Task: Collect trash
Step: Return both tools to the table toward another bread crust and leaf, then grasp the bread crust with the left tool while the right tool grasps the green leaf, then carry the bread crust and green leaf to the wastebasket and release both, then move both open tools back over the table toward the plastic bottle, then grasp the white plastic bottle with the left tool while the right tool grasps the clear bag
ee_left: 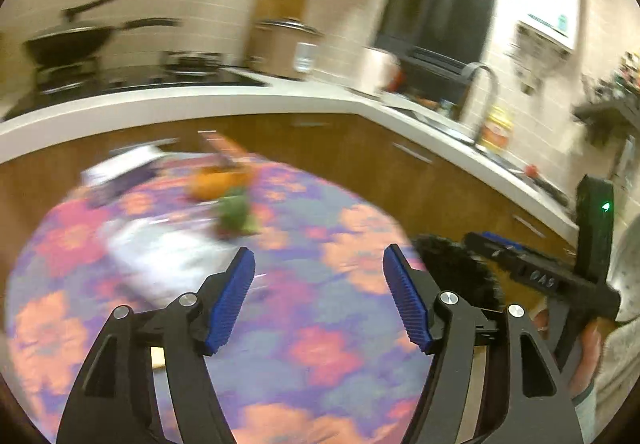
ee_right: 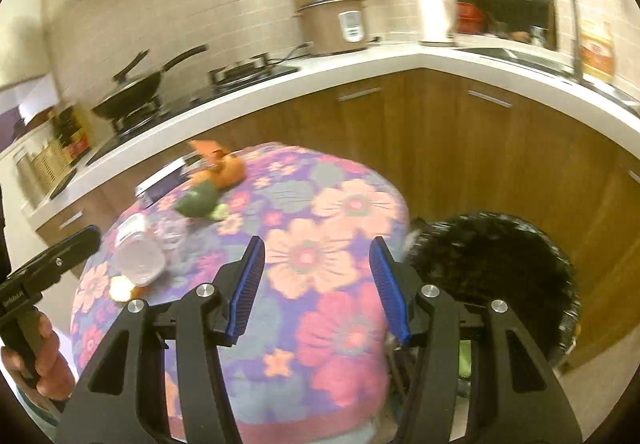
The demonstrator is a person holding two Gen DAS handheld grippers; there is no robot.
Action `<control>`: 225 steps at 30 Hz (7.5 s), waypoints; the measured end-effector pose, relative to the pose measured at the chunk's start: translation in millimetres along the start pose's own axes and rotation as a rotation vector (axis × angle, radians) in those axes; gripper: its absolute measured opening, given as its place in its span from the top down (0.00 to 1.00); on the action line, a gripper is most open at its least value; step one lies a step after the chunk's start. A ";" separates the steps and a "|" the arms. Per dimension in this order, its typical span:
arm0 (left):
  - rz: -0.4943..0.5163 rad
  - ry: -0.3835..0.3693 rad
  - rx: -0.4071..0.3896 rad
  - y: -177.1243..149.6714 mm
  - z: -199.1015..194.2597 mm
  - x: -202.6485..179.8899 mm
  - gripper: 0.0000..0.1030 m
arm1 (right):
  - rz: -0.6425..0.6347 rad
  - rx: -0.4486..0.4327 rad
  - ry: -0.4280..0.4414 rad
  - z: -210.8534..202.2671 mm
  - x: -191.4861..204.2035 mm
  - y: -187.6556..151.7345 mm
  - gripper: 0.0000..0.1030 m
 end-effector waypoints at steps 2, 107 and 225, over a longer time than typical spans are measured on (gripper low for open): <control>-0.022 0.065 0.006 -8.9 -22.7 33.9 0.37 | -0.028 0.010 0.023 7.5 20.8 0.4 0.51; 0.155 -0.338 0.322 -43.7 241.5 -194.9 0.98 | 0.283 0.020 -0.229 42.4 -228.0 -38.0 0.97; -0.373 0.658 -0.037 -30.6 10.1 114.7 0.33 | -0.074 0.063 0.177 77.1 85.4 5.7 0.39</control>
Point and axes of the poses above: each gripper's, at about its wrist camera, not at the fingertips, and z roughly the way its jaws point, x to its left, y to its top, the point moved 10 cm from there along z, roughly the way its jaws point, and after that the axes turned 12 degrees about -y, right-handed, at the moved point
